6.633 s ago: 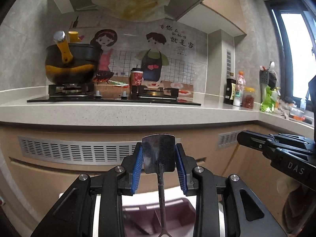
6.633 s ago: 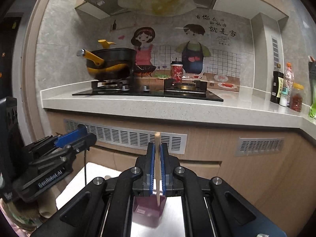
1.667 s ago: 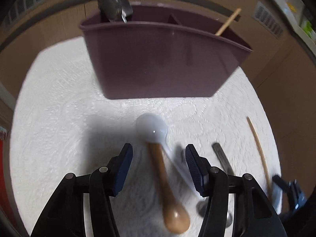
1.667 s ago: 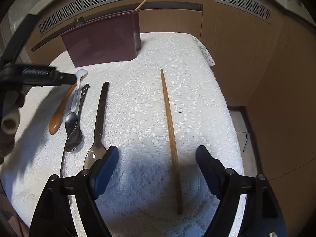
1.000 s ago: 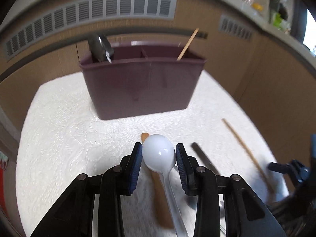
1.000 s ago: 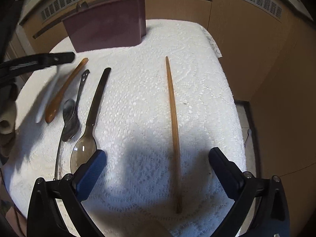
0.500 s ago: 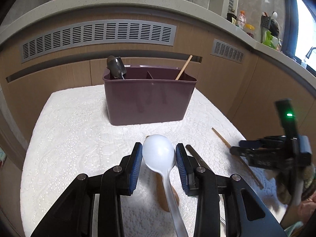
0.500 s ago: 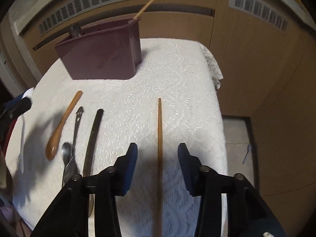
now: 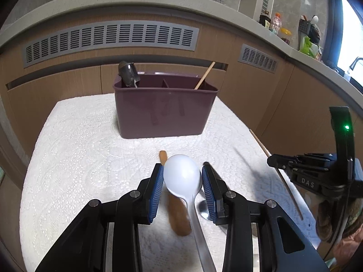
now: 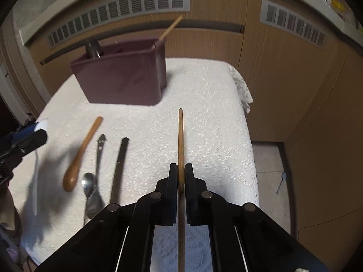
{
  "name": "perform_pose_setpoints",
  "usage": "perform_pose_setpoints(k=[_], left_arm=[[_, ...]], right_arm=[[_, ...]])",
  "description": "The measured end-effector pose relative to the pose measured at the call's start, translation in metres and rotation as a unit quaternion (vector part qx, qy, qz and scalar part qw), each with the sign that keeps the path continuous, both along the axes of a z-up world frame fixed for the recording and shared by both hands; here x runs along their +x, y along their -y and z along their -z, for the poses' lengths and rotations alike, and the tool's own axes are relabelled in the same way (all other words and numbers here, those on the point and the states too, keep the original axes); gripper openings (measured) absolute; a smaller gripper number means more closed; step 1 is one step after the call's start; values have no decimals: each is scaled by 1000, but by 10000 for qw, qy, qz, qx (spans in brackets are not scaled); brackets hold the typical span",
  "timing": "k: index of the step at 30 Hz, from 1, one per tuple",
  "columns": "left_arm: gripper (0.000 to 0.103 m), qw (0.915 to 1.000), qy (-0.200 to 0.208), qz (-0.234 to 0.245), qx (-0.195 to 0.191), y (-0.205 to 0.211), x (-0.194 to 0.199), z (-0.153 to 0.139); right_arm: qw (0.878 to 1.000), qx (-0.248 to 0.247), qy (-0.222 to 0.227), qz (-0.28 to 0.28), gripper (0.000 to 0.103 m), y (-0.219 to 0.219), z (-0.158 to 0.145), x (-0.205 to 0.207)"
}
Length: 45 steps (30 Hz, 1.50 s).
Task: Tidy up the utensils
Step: 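Grasp the white plastic spoon with the left tool while the right tool grasps the wooden chopstick, then carry the white spoon and chopstick over the maroon caddy and open both tools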
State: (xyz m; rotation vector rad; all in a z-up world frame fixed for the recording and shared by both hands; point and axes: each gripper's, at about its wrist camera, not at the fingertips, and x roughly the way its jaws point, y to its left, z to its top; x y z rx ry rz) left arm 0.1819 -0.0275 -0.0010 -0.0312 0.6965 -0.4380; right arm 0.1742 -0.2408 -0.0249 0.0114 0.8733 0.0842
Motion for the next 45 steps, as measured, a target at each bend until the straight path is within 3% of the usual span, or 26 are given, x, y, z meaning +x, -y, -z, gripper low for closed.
perform_pose_setpoints(k=[9, 18, 24, 31, 37, 42, 45], left_arm=[[36, 9992, 287, -248, -141, -10, -22, -26], [36, 9947, 989, -240, -136, -7, -23, -87], [36, 9882, 1518, -193, -109, 0, 16, -139], [36, 9809, 1913, -176, -302, -4, 82, -180], [36, 9757, 2087, -462, -481, -11, 133, -179], [36, 9653, 2428, -807, -525, -12, 155, -150], [36, 9653, 2423, -915, -320, -7, 170, -128]], right_arm=[[9985, 389, 379, -54, 5, -11, -11, -20], [9910, 436, 1254, -161, 5, -18, -81, -23], [9793, 438, 1969, -189, 5, -20, -148, 10], [9634, 365, 2640, -282, 5, -32, -200, 73], [9565, 591, 2839, -329, 5, -44, -204, 121], [9539, 955, 2835, -237, 6, -43, -179, 151], [9570, 1029, 2705, -197, 6, -42, -162, 166]])
